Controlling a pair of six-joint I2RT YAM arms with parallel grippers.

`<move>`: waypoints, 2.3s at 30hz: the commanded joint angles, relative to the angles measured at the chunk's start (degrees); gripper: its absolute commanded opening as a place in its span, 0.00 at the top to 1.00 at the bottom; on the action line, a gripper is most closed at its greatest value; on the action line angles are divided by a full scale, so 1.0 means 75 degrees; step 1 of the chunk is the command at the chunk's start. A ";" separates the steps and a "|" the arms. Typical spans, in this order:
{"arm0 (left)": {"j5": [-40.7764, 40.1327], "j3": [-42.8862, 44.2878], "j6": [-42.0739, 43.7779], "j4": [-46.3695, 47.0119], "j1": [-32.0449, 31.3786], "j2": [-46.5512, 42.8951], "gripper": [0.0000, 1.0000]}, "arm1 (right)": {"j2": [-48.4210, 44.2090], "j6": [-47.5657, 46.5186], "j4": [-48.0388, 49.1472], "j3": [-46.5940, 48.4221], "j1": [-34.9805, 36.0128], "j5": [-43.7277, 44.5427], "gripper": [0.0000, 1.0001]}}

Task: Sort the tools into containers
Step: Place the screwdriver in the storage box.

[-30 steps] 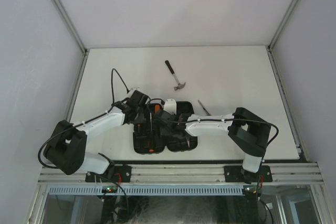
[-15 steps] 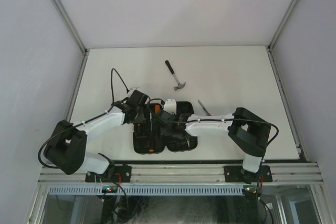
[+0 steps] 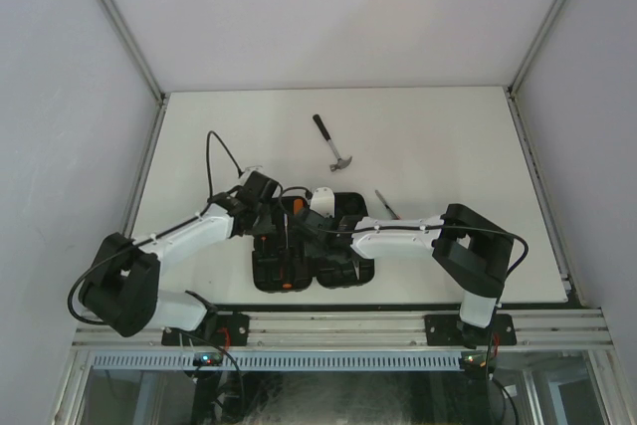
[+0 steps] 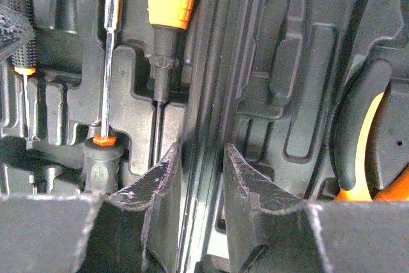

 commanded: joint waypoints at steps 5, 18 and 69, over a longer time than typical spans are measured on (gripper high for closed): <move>-0.0058 0.0314 0.0022 -0.0296 0.0058 -0.0525 0.69 | 0.0511 -0.0153 -0.1178 -0.0447 0.0218 -0.0598 0.85; -0.0080 0.0430 0.0083 -0.0158 0.0058 -0.0209 0.84 | 0.0543 -0.0166 -0.1166 -0.0447 0.0224 -0.0636 0.86; -0.0317 0.0825 0.0257 -0.0180 0.0079 0.0382 0.87 | 0.0669 -0.0223 -0.1149 -0.0447 0.0200 -0.0744 0.87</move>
